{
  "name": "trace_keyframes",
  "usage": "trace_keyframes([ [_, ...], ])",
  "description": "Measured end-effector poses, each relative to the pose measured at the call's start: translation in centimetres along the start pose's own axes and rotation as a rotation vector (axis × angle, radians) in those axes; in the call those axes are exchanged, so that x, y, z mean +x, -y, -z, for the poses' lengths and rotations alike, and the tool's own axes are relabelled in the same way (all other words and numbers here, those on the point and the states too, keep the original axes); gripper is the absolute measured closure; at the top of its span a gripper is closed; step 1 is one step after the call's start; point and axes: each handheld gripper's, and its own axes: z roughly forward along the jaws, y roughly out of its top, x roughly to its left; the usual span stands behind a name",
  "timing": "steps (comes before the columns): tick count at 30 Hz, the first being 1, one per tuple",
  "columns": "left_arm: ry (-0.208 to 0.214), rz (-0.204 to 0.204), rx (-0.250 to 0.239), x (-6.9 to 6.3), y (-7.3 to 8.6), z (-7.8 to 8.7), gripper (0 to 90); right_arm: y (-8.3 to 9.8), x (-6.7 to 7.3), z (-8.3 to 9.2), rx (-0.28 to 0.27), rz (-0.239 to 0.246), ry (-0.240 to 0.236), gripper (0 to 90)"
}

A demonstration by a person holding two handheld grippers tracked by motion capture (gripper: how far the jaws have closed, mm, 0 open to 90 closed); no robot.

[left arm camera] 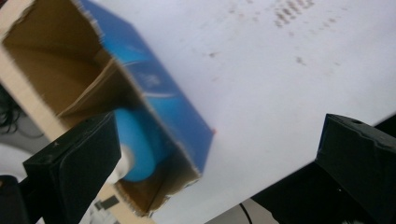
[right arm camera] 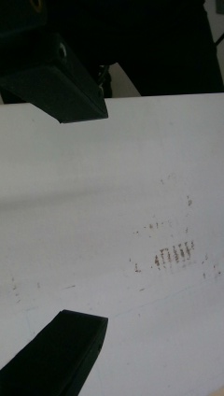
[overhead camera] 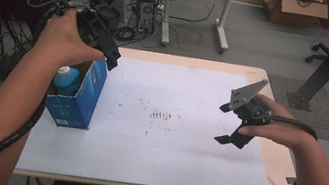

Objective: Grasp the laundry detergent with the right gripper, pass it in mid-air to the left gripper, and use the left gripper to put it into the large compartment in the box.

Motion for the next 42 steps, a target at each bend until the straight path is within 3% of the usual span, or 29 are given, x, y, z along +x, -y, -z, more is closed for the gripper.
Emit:
trace_keyframes([
  [2,0.002,-0.037,0.010,-0.6,-0.2,0.1,0.2,-0.5,-0.1,0.4,0.029,0.019,-0.002,2.5],
  [4,0.000,-0.063,-0.011,-1.2,-0.3,0.4,0.2,-0.9,-0.2,0.8,0.051,0.030,-0.001,2.6],
  [7,0.028,-0.108,-0.030,-2.0,-0.3,0.7,0.2,-1.7,-0.1,1.4,0.077,0.061,-0.008,2.6],
  [11,0.043,-0.188,-0.013,-3.3,-0.3,0.7,0.2,-2.7,0.2,1.8,0.120,0.096,-0.016,2.6],
  [16,0.048,-0.307,-0.010,-5.0,0.0,1.0,0.2,-3.4,0.3,1.6,0.170,0.116,-0.034,2.8],
  [20,0.050,-0.436,-0.001,-6.2,0.2,0.6,0.2,-3.5,0.0,1.4,0.210,0.110,-0.043,3.0],
  [29,0.078,-0.545,0.063,-7.7,0.8,-2.5,0.2,-3.4,-0.5,0.5,0.269,0.090,-0.052,3.3],
  [34,0.080,-0.608,0.076,-8.3,1.1,-4.1,0.2,-3.5,-0.5,0.0,0.288,0.092,-0.067,3.4],
  [42,0.116,-0.671,0.099,-8.1,0.9,-6.3,0.2,-3.4,-1.2,-0.7,0.305,0.084,-0.075,3.3],
])
